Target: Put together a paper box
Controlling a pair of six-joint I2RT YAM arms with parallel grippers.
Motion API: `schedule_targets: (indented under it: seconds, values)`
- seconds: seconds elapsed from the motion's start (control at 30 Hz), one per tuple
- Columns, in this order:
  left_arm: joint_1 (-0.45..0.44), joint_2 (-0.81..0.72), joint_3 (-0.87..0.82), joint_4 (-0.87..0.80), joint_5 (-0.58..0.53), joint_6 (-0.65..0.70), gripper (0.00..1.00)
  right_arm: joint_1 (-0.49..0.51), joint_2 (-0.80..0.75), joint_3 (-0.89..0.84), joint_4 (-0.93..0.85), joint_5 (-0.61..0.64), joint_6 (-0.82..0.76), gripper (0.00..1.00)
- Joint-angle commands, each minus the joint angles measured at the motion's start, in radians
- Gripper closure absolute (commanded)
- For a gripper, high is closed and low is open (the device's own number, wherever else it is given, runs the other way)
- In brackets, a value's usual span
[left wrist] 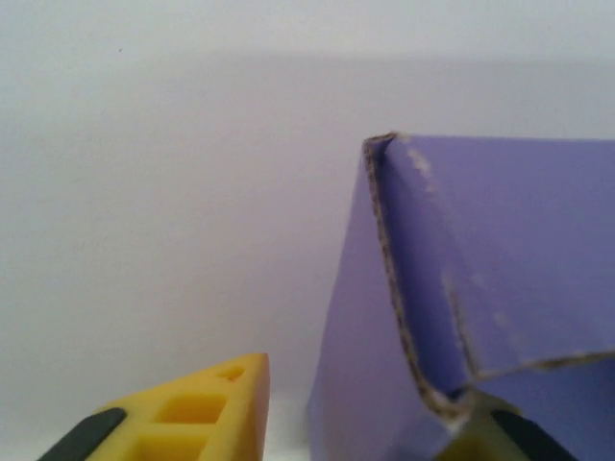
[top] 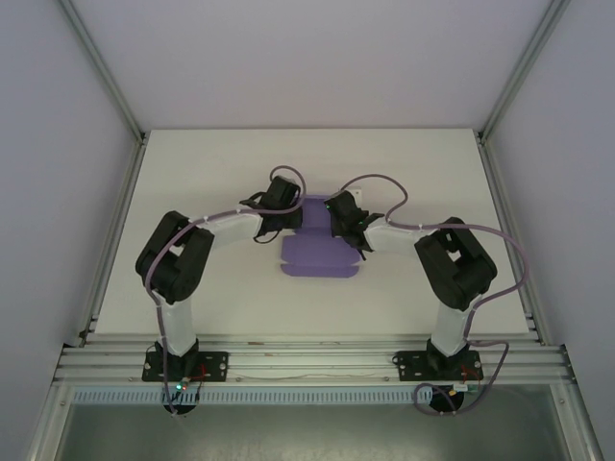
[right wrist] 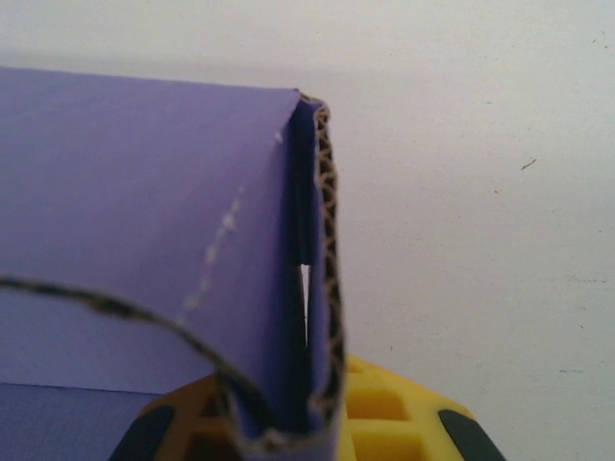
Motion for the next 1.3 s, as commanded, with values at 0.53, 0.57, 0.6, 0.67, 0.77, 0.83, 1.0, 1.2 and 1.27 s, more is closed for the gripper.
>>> schedule_targets:
  seconds: [0.53, 0.57, 0.6, 0.67, 0.77, 0.83, 1.0, 1.2, 1.27]
  values:
    - [-0.017, 0.148, 0.044, -0.262, -0.548, -0.051, 1.0, -0.006, 0.027, 0.007, -0.104, 0.1, 0.001, 1.0]
    - [-0.016, 0.141, 0.034, -0.217, -0.48, -0.046, 1.0, -0.006, 0.029, 0.004, -0.1, 0.095, 0.0, 1.0]
    - [-0.016, 0.132, 0.027, -0.173, -0.404, -0.033, 1.0, -0.005, 0.029, -0.001, -0.087, 0.088, -0.004, 1.0]
    - [-0.016, 0.114, 0.005, -0.076, -0.245, -0.019, 0.92, -0.006, 0.025, -0.013, -0.063, 0.065, -0.012, 1.0]
    - [-0.015, 0.073, -0.037, 0.067, -0.052, -0.008, 0.83, -0.006, 0.021, -0.023, -0.037, 0.039, -0.029, 1.0]
    - [-0.011, 0.052, -0.043, 0.104, 0.03, -0.008, 0.77, -0.006, 0.014, -0.03, -0.014, 0.016, -0.039, 1.0]
    - [-0.006, 0.015, -0.043, 0.114, 0.091, 0.012, 0.68, -0.006, 0.004, -0.035, 0.005, -0.026, -0.053, 1.0]
    - [-0.002, -0.084, -0.085, 0.14, 0.179, 0.013, 0.27, -0.006, -0.005, -0.027, -0.011, -0.046, -0.051, 1.0]
    - [-0.002, -0.118, -0.094, 0.13, 0.184, 0.005, 0.14, -0.006, -0.012, -0.017, -0.029, -0.048, -0.047, 1.0]
